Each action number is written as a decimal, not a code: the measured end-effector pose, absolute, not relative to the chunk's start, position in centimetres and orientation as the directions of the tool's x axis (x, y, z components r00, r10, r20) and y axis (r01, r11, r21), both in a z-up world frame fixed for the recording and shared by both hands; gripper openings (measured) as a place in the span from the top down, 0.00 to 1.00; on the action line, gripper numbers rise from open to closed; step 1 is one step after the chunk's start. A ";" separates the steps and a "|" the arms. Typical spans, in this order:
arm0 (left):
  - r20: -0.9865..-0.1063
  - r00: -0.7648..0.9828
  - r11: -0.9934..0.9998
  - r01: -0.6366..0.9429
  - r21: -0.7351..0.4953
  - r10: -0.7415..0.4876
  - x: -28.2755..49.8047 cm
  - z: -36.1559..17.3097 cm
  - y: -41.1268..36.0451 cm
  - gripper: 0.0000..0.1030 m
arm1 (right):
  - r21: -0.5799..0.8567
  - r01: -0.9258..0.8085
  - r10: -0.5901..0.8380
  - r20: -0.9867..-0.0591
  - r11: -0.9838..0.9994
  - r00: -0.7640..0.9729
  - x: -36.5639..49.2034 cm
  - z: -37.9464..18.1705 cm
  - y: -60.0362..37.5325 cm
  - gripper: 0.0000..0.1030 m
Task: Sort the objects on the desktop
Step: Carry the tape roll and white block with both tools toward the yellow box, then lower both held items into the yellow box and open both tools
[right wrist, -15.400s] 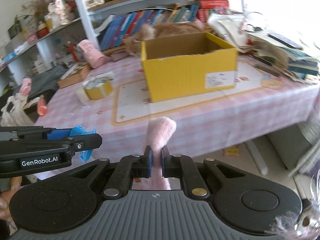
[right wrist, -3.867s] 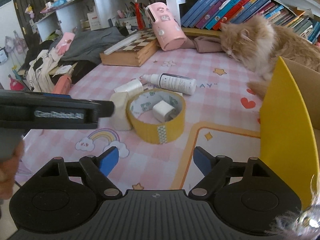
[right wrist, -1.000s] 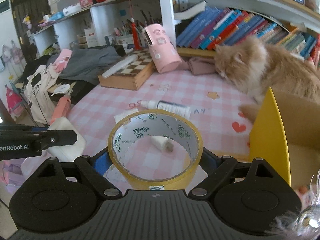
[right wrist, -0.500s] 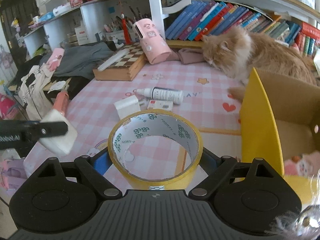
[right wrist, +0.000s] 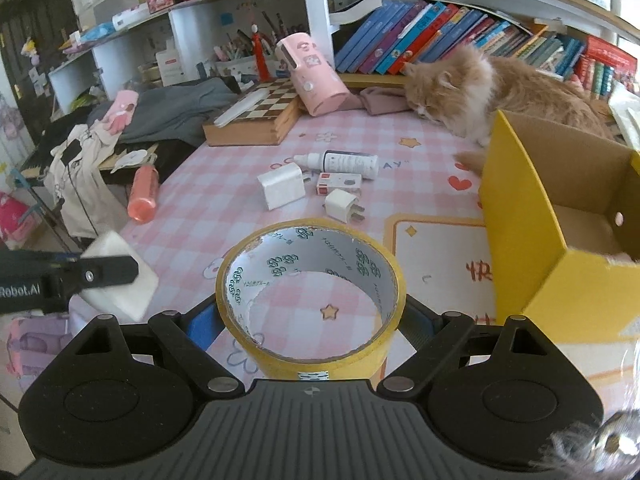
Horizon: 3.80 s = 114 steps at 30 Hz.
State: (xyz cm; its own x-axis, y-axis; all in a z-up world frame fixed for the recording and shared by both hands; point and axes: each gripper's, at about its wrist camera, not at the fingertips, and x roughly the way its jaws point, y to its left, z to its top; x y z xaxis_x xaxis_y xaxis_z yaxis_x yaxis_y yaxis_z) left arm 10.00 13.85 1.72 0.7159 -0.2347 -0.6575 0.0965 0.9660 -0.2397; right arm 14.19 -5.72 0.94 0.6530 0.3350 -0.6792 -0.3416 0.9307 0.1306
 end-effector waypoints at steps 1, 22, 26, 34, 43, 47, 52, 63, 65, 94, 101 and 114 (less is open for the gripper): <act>-0.657 0.714 0.965 0.109 -0.238 -0.242 9.7 1.7 13.7 0.76 | 0.132 -0.334 0.331 -0.678 0.933 0.657 13.8 1.0 -5.8 0.14; -0.679 0.606 0.908 0.328 -0.263 -0.415 5.1 0.2 9.8 0.76 | 0.137 -0.169 0.215 -0.705 0.976 0.675 3.7 -0.5 -8.5 0.14; -0.679 0.591 0.895 0.363 -0.259 -0.436 4.8 0.3 8.9 0.76 | 0.150 -0.118 0.190 -0.707 0.982 0.681 2.6 -0.5 -9.5 0.14; -0.686 0.549 0.862 0.445 -0.243 -0.477 4.6 0.2 6.5 0.76 | 0.163 -0.026 0.135 -0.707 0.986 0.694 0.8 -0.7 -11.6 0.14; -0.695 0.536 0.845 0.496 -0.200 -0.479 4.9 0.5 4.0 0.77 | 0.199 0.062 0.099 -0.705 0.978 0.702 0.0 -0.6 -14.0 0.14; -0.695 0.540 0.848 0.491 -0.199 -0.475 5.5 0.5 2.8 0.76 | 0.194 0.060 0.100 -0.717 0.979 0.690 0.4 -1.0 -14.9 0.14; -0.708 0.524 0.842 0.505 -0.190 -0.473 6.2 0.3 0.9 0.77 | 0.195 0.051 0.111 -0.730 0.979 0.675 1.1 -1.1 -16.6 0.14; -0.721 0.500 0.823 0.542 -0.171 -0.479 8.0 0.3 -4.3 0.77 | 0.209 0.100 0.089 -0.736 0.973 0.671 2.6 -1.2 -21.6 0.14; -0.720 0.495 0.814 0.555 -0.170 -0.487 8.3 0.4 -5.4 0.77 | 0.209 0.113 0.080 -0.734 0.971 0.675 2.8 -1.0 -22.7 0.14; -0.523 0.693 0.856 0.493 -0.157 -0.495 14.4 7.0 -15.0 0.77 | 0.148 0.003 0.075 -0.519 0.989 0.852 9.5 6.3 -35.1 0.14; -0.498 0.742 0.880 0.465 -0.101 -0.449 17.0 7.3 -16.0 0.77 | 0.099 -0.115 0.149 -0.472 0.988 0.869 13.5 7.5 -35.0 0.14; -0.592 0.742 0.914 0.404 0.019 -0.316 22.2 3.0 -18.0 0.77 | -0.021 -0.252 0.199 -0.552 0.967 0.810 22.3 4.0 -34.0 0.14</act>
State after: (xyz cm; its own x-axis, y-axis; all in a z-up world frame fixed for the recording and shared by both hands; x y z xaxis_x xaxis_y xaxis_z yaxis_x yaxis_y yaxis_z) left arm 22.17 -18.03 2.99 0.7418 -0.3158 -0.5916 0.4045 0.9144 0.0190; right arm 22.31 -33.95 4.02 0.8096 0.1990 -0.5522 -0.2524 0.9674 -0.0213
